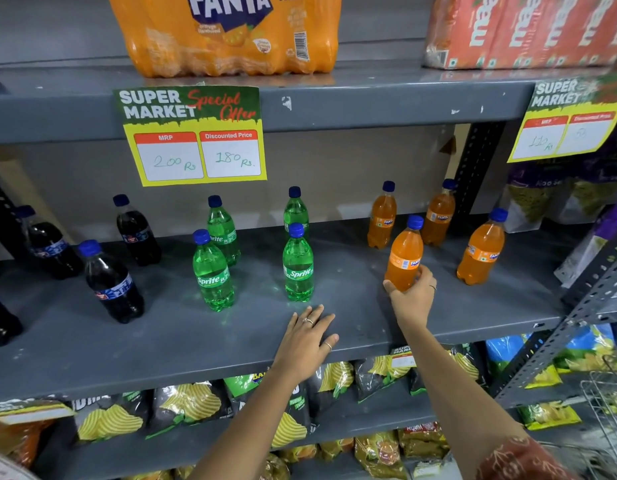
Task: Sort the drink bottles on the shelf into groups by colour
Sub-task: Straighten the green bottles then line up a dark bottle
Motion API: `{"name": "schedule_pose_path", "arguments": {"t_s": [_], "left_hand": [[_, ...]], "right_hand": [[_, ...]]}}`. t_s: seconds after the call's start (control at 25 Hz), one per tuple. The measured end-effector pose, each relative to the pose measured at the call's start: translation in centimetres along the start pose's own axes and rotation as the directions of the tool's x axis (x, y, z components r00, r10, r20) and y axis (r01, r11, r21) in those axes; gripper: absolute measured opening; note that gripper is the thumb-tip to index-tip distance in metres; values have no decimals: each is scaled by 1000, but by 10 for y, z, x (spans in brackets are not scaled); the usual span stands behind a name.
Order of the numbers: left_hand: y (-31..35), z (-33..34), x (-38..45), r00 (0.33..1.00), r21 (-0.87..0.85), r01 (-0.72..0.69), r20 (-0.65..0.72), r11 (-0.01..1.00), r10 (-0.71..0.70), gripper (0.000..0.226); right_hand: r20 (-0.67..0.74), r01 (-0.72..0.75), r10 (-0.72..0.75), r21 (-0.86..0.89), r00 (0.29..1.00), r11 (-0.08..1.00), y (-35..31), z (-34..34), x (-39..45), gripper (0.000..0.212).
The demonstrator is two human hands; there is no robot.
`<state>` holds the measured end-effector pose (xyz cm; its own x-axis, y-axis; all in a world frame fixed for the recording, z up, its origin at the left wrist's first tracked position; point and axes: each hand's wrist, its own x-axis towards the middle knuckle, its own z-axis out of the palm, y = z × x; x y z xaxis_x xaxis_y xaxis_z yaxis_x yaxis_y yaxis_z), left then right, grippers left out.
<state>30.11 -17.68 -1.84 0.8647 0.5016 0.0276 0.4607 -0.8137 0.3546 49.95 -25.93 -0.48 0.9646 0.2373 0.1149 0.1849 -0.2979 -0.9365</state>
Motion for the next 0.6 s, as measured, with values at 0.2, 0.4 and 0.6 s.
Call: {"name": "schedule_pose_path", "arguments": {"t_s": [0.2,0.4,0.6], "left_hand": [[-3,-2,-4,998,-35,44,-48,998,-45,58],[-19,-9,-17,984,-58,132,-115,990,-138,65],[-45,-21,-32,959,-22,237,-152,971,-238,75]], "right_hand": [[-110,224,-237,-118,965,967,-2,-3,-21,52],[190,347,-329,-69,925,935,-10,16,-43,25],[393,313,-270,-50,879,948,-26,54,-62,36]]}}
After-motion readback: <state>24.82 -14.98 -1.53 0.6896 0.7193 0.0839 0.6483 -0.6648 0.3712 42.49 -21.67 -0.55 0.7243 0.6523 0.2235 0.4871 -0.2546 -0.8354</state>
